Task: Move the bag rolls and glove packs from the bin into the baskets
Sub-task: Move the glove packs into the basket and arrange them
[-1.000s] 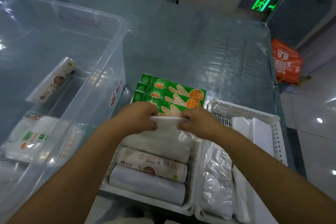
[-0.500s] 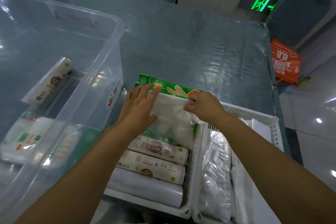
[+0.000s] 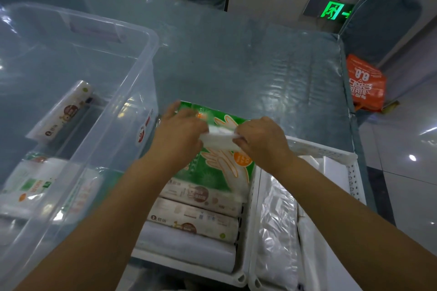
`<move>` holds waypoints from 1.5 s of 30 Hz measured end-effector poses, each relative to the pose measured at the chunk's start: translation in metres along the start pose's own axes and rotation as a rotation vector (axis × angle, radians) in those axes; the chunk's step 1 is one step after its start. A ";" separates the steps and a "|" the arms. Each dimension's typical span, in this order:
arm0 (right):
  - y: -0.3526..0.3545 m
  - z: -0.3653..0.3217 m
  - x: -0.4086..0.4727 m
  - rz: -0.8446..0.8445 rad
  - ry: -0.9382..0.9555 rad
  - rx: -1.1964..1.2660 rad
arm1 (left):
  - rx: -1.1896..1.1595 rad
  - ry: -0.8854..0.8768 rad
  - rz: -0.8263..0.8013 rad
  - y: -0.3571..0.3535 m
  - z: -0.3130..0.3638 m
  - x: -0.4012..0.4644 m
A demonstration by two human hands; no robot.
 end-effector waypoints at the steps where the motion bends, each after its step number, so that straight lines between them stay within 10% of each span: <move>1: -0.013 -0.001 -0.005 -0.120 -0.020 0.004 | -0.013 0.025 -0.109 -0.013 -0.004 -0.006; 10: -0.059 -0.007 -0.029 -0.620 -0.303 0.387 | -0.079 0.184 -0.377 -0.065 -0.030 -0.027; 19: -0.041 -0.024 -0.027 -0.136 -0.040 0.030 | -0.116 0.142 -0.037 -0.045 -0.023 -0.044; 29: -0.049 -0.046 -0.043 -0.141 0.063 0.171 | -0.183 0.020 -0.367 -0.063 -0.018 -0.087; 38: -0.057 -0.072 -0.062 -0.200 0.218 0.144 | -0.219 0.012 -0.315 -0.055 -0.022 -0.075; 45: -0.060 -0.059 -0.057 -0.187 -0.050 0.203 | -0.276 0.074 -0.120 -0.034 -0.021 -0.053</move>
Point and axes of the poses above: each hand's wrist, its own x-axis towards the middle knuckle, its own y-axis out of the back of the hand, z = x × y, the point moved 6 cm from there along x, towards the middle knuckle, and after that the axes turned 5 degrees about -x, right-handed, at the moved point
